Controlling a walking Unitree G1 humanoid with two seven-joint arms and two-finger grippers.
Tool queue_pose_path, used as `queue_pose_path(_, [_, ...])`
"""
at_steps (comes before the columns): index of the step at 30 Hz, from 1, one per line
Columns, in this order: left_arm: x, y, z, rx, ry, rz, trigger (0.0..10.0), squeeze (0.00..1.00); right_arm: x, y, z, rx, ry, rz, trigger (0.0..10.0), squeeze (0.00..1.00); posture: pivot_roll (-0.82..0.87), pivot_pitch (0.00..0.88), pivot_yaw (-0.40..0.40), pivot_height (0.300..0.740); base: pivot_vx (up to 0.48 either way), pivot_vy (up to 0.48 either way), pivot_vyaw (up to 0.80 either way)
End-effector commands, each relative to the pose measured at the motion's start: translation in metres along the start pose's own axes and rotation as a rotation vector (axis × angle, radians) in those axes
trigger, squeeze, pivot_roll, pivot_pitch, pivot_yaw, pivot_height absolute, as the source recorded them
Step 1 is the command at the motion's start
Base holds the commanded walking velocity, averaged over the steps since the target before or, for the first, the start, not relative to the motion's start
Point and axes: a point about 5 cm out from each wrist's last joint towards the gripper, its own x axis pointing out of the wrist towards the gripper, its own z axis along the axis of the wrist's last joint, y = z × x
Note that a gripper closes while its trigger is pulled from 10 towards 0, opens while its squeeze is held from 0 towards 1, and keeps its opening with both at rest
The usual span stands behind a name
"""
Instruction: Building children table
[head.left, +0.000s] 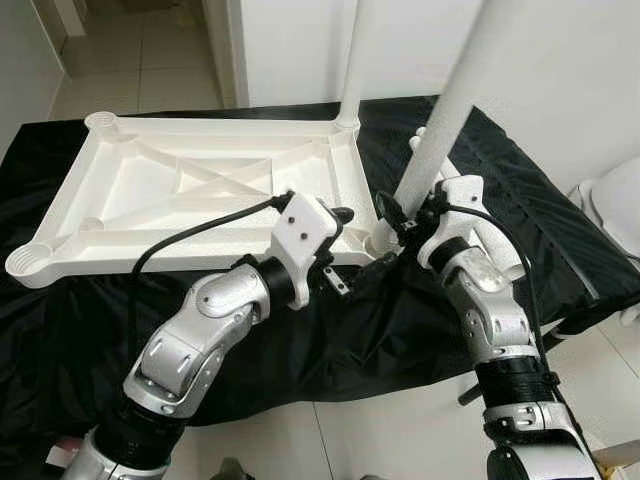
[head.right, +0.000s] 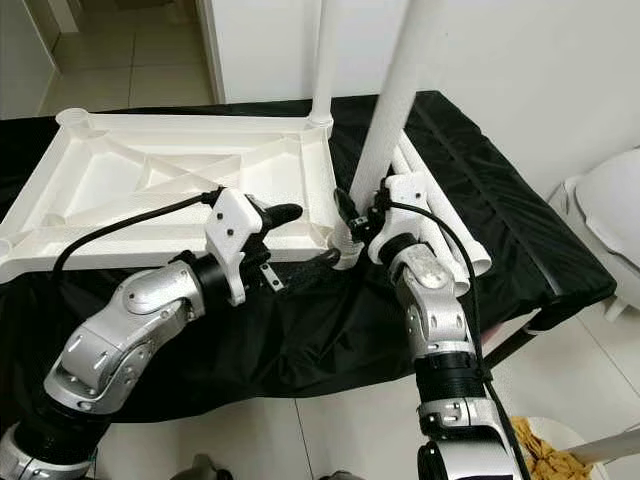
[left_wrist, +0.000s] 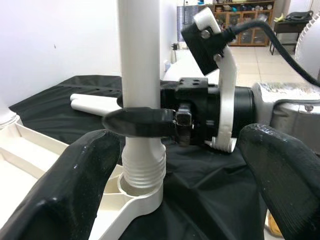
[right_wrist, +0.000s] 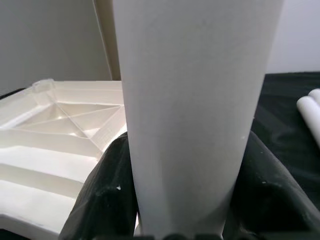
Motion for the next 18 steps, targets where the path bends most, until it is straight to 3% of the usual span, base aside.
queue_pose_path(1, [-0.001,-0.003,-0.001,0.004,0.004,-0.062,10.0,0.0,-0.003,-0.001,-0.006,0.015,0.002,-0.002,10.0,0.0,-0.02,0.052,-0.007,0.74,0.0,0.0,0.0])
queue_pose_path(5, [-0.002,-0.003,0.0,0.006,0.001,-0.061,10.0,0.0,-0.004,-0.004,-0.02,0.045,0.038,-0.021,10.0,0.0,-0.02,0.052,-0.008,0.74,0.0,0.0,0.0])
queue_pose_path(18, [-0.003,-0.001,0.001,0.018,-0.002,-0.044,10.0,0.0,-0.003,-0.011,-0.03,0.065,0.068,-0.049,10.0,0.0,-0.02,0.054,-0.011,0.74,0.0,0.0,0.0])
